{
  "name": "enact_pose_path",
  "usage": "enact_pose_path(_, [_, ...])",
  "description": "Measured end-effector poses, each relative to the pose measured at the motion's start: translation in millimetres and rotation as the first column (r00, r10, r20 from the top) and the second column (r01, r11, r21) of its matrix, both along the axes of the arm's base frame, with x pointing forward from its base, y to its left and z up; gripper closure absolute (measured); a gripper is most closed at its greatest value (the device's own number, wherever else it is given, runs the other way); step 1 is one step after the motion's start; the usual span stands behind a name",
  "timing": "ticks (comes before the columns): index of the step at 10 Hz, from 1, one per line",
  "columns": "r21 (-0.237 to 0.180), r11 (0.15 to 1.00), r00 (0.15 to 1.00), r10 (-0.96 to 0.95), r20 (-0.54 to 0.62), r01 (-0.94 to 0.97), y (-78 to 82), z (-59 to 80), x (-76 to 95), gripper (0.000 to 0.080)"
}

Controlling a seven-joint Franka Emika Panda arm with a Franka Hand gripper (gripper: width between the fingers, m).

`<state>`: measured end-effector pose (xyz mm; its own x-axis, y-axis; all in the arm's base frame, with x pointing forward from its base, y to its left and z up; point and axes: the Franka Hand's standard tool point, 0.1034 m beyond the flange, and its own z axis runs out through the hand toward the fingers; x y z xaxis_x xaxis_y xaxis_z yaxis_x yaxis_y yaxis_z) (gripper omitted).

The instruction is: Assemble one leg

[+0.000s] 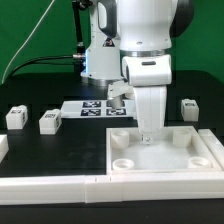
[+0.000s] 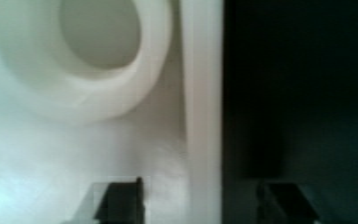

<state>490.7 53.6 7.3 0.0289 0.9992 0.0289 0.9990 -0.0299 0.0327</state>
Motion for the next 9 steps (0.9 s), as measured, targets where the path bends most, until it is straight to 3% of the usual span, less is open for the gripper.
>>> enact_pose_path(1, [0.000,1.000,1.000,0.000,0.000,0.000,-0.1,0.0,0.0,0.0220])
enact_pose_path(2, [0.000,1.000,1.000,0.000,0.000,0.000,-0.1,0.0,0.0,0.0220])
enact_pose_path(3, [0.000,1.000,1.000,0.000,0.000,0.000,-0.2,0.0,0.0,0.0165])
enact_pose_path(6, [0.001,1.000,1.000,-0.019,0.002,0.019,-0.4,1.6,-1.5,0.0151])
enact_pose_path(9, [-0.001,0.993,0.992,-0.121,0.022,0.121,3.9,28.0,-22.5,0.0151])
